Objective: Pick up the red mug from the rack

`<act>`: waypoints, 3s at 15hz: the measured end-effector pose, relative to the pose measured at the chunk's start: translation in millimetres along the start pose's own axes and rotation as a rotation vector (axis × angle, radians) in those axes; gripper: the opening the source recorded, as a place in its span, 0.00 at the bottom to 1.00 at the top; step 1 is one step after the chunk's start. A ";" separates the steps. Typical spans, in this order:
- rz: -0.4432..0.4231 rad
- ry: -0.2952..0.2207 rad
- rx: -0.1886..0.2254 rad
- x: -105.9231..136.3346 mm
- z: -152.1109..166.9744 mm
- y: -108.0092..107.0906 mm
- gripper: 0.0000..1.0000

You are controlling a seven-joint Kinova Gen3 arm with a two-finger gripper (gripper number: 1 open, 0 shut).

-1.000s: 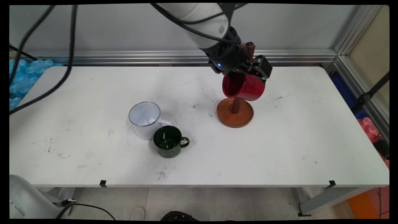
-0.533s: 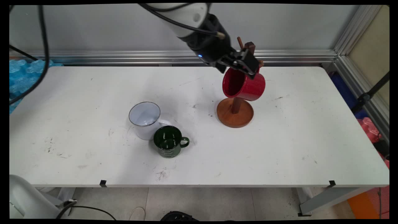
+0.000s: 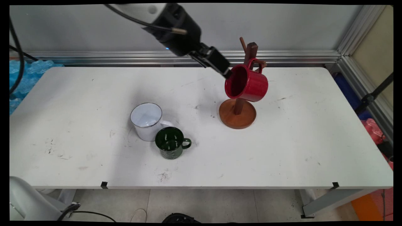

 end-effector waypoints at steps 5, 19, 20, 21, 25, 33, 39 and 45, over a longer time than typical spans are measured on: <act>0.185 -0.007 -0.066 -15.9 -25.2 -19.9 1.00; 0.516 -0.063 -0.157 -55.1 -68.8 -59.2 1.00; 0.528 -0.066 -0.160 -57.0 -70.8 -60.8 1.00; 0.534 -0.069 -0.161 -58.2 -72.2 -61.7 1.00; 0.561 -0.078 -0.164 -63.7 -78.7 -65.8 1.00; 0.574 -0.079 -0.151 -66.6 -81.8 -71.9 1.00; 0.567 -0.068 -0.145 -65.0 -81.6 -73.2 1.00; 0.506 -0.026 -0.154 -51.0 -76.9 -62.2 1.00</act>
